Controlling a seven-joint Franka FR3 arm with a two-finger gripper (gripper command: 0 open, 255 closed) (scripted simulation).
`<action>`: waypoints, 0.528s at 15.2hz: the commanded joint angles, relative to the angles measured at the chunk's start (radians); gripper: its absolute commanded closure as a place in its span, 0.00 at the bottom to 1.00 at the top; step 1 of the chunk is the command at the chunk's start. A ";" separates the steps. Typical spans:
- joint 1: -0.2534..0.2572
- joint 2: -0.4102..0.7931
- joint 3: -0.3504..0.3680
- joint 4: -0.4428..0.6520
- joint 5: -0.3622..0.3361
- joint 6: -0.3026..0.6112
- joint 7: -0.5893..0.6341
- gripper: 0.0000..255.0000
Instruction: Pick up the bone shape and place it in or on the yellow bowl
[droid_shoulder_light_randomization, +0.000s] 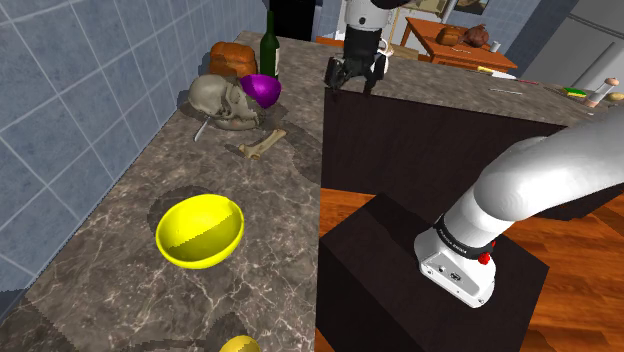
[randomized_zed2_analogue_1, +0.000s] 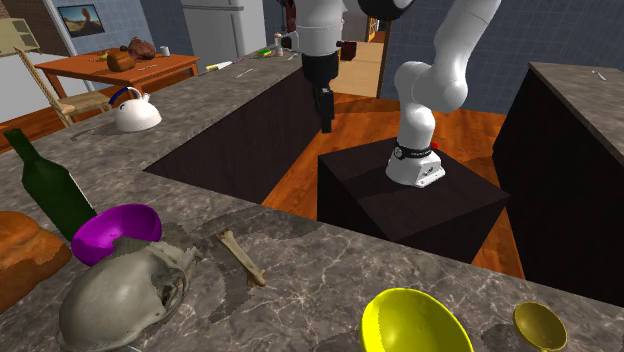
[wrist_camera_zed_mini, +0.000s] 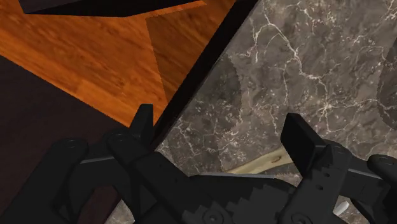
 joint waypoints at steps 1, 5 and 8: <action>-0.006 0.075 0.033 0.028 0.015 0.037 0.095 0.00; -0.022 0.237 0.075 0.099 0.019 0.108 0.259 0.00; -0.028 0.363 0.095 0.165 0.010 0.154 0.380 0.00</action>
